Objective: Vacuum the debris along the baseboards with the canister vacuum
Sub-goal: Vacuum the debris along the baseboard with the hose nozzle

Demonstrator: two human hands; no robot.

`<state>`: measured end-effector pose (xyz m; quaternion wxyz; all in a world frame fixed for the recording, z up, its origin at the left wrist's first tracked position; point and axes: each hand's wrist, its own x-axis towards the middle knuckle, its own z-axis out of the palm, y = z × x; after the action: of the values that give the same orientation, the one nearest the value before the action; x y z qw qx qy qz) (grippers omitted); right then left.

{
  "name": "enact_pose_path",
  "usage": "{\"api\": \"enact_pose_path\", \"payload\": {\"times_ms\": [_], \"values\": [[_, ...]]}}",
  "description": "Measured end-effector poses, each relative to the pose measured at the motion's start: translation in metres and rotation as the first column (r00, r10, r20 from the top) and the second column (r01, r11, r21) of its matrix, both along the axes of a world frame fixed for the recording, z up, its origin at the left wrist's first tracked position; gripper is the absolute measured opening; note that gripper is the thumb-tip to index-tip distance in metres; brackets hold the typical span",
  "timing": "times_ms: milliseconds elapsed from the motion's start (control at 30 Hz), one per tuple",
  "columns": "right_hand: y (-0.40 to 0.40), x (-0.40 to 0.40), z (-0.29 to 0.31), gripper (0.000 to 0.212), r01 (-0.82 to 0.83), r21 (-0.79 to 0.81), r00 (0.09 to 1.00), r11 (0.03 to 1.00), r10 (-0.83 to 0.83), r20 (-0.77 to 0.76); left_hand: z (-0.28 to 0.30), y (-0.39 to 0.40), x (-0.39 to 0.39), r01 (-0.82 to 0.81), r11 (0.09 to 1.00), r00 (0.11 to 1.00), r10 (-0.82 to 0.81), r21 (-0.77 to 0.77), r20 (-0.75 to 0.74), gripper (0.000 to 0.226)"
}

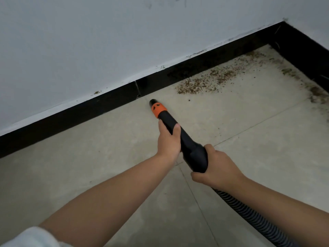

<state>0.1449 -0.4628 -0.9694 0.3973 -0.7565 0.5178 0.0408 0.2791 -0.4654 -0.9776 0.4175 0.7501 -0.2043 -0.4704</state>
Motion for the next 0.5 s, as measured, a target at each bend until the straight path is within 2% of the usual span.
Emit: {"api": "enact_pose_path", "payload": {"times_ms": [233, 333, 500], "values": [[0.012, -0.073, 0.002, 0.048, 0.226, -0.017, 0.972, 0.974, -0.227, -0.059, 0.003, -0.014, -0.076, 0.257, 0.966, 0.966, -0.257, 0.021, -0.003, 0.064], [0.007, -0.085, 0.0, 0.048, 0.269, -0.025, 0.962, 0.963, -0.27, -0.044, 0.002, -0.024, -0.09, 0.279, 0.96, 0.96, -0.279, 0.033, -0.001, 0.064], [-0.014, -0.081, -0.004, 0.052, 0.21, -0.019, 0.977, 0.977, -0.211, -0.02, -0.002, -0.043, -0.087, 0.228, 0.973, 0.973, -0.229, 0.045, 0.034, 0.063]]}}
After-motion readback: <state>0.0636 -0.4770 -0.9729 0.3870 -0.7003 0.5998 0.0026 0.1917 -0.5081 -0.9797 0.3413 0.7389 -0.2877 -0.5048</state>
